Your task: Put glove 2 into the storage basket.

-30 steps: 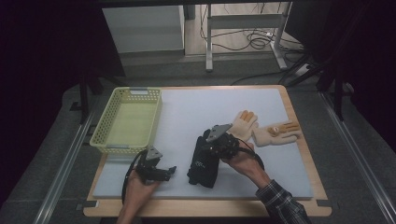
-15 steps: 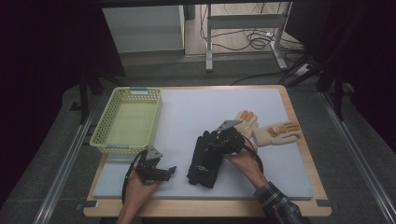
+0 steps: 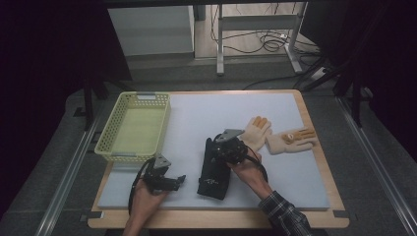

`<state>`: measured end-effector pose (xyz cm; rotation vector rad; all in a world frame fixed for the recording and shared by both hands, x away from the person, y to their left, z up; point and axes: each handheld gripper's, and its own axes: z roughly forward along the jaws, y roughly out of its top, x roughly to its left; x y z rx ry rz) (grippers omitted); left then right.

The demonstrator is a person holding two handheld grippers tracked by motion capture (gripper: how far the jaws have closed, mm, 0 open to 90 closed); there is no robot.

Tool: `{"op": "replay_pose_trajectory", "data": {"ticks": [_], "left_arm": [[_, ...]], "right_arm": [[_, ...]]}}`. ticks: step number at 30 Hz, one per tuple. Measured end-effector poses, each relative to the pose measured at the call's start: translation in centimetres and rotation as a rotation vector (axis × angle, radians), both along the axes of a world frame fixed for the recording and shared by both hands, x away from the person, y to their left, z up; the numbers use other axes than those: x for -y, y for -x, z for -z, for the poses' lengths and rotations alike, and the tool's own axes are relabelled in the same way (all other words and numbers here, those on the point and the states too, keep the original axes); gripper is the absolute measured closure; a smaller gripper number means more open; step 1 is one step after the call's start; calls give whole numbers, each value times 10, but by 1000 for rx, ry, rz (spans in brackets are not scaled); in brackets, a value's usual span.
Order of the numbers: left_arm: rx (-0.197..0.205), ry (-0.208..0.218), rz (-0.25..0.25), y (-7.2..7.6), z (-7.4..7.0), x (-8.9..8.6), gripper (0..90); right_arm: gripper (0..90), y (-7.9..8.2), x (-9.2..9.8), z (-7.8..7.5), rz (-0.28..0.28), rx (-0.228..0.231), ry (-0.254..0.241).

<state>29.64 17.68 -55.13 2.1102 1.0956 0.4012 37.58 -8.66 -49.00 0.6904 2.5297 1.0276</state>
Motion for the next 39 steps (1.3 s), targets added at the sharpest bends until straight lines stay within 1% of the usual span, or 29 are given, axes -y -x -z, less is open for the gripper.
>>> {"op": "replay_pose_trajectory", "data": {"ticks": [1,2,3,4,6,8,10,11,12,14,17,19,21,23,25,26,27,28,32,34,36,39], "left_arm": [[0,0,0,0,0,0,123],[0,0,0,0,0,0,124],[1,0,0,0,0,0,124],[1,0,0,0,0,0,123],[0,0,0,0,0,0,123],[0,0,0,0,0,0,123],[0,0,0,0,0,0,123],[0,0,0,0,0,0,123],[-1,1,1,0,0,0,123],[-1,2,4,0,0,-1,120],[-7,3,-3,2,-1,-2,107],[-11,7,-6,5,-1,-5,105],[-18,-4,-18,8,-2,-9,97],[-14,-18,-29,10,-2,-14,91],[-21,-15,-33,12,-1,-18,84],[-20,-19,-34,12,0,-19,78],[-16,-10,-32,12,1,-22,70],[-15,-10,-26,13,1,-23,73],[-14,-15,-17,13,1,-23,67],[-14,-15,-15,12,1,-23,65],[-16,-14,-16,13,1,-23,65],[-18,-19,-12,12,1,-23,65]], "right_arm": [[787,-4,-4,5,8,-13,24],[762,-7,-5,10,14,-14,36],[711,-11,-5,15,30,-19,51],[661,-16,-1,19,35,-39,29],[618,-18,8,16,53,-59,-28],[599,-16,17,10,61,-44,-45],[599,-11,25,3,60,-36,-61],[603,-10,29,1,60,-38,-71],[626,-6,34,-1,55,-47,-91],[682,-1,42,-2,38,-59,-102],[792,13,54,1,1,-54,-90],[847,21,58,4,-21,-48,-78],[881,30,63,8,-37,-49,-67],[884,39,66,13,-47,-58,-66],[885,47,70,18,-57,-67,-64],[885,50,71,20,-59,-70,-65],[885,53,73,22,-63,-78,-66],[885,57,75,26,-66,-91,-69],[884,64,79,34,-80,-129,-83],[884,66,78,37,-97,-144,-83],[883,68,75,40,-111,-154,-86],[884,69,68,42,-121,-155,-89]]}}
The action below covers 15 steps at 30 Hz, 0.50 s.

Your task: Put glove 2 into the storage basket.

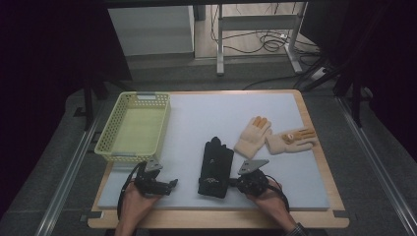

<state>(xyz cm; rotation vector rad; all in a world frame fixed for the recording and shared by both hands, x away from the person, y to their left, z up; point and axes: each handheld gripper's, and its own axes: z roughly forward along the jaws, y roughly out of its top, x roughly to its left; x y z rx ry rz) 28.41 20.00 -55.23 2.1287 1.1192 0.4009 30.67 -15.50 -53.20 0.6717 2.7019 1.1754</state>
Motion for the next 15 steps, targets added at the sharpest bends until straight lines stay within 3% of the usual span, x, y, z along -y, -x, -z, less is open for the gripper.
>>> {"op": "replay_pose_trajectory", "data": {"ticks": [15], "left_arm": [[5,6,-4,0,1,0,66]], "right_arm": [[883,-11,-49,3,7,51,22]]}}
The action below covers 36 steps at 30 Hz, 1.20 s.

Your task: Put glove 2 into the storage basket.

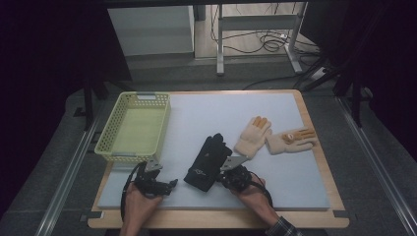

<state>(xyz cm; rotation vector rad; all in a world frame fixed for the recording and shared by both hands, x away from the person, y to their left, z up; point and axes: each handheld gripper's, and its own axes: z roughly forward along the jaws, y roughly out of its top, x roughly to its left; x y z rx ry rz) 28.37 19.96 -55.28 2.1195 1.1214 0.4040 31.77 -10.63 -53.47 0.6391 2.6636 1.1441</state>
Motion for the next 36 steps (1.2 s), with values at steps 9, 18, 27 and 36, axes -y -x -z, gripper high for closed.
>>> {"op": "replay_pose_trajectory", "data": {"ticks": [9,18,27,36], "left_arm": [[2,4,0,0,0,0,66],[3,7,0,0,1,0,65],[2,7,1,0,1,-1,65],[2,7,0,0,1,0,65]], "right_arm": [[883,-17,-24,2,17,31,8],[841,-17,-27,0,6,37,18],[693,-12,-3,-10,32,63,13],[471,-12,34,-18,115,84,29]]}}
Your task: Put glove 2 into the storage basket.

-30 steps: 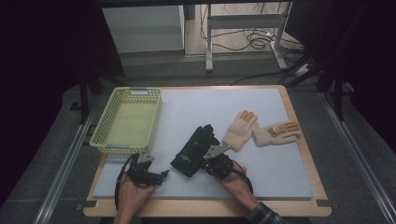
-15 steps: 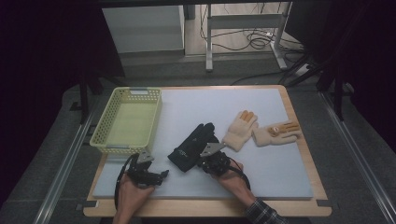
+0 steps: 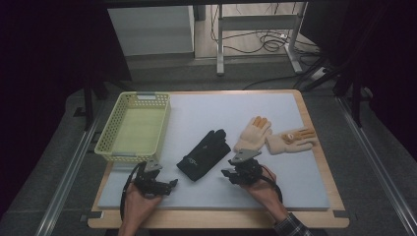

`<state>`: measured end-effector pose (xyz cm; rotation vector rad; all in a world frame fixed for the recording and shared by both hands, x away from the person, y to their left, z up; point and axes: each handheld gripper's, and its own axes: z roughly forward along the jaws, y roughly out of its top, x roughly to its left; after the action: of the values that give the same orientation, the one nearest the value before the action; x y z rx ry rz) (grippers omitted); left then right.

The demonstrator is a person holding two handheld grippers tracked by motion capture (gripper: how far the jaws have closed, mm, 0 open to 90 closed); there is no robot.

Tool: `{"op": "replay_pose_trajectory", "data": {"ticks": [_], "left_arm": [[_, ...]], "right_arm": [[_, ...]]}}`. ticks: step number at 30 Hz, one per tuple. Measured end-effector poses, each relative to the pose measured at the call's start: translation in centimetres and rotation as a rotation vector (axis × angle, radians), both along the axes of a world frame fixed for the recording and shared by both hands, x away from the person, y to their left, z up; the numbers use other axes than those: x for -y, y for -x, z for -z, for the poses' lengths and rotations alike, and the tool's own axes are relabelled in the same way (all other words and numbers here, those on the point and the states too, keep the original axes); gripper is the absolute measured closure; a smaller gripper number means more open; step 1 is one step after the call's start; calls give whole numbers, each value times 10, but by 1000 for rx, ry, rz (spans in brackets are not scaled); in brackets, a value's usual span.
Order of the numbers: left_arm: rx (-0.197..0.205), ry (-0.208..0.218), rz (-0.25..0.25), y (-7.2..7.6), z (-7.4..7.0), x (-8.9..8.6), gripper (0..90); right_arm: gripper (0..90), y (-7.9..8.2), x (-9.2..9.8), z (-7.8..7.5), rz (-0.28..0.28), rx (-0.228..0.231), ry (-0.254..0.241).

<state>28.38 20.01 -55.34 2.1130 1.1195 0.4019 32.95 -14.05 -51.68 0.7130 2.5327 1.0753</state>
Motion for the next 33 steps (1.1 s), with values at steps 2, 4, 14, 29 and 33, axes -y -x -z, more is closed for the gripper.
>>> {"op": "replay_pose_trajectory", "data": {"ticks": [2,4,14,29,33], "left_arm": [[0,0,0,0,0,0,65],[0,0,0,0,0,0,65],[-2,-3,1,0,0,0,62],[-5,3,3,0,0,0,60],[-5,2,3,0,0,0,61]], "right_arm": [[426,1,9,-1,22,6,6],[383,1,19,-2,47,10,6],[210,-2,66,-2,157,6,-4],[101,-6,108,15,271,-39,6],[100,-6,108,15,276,-44,3]]}}
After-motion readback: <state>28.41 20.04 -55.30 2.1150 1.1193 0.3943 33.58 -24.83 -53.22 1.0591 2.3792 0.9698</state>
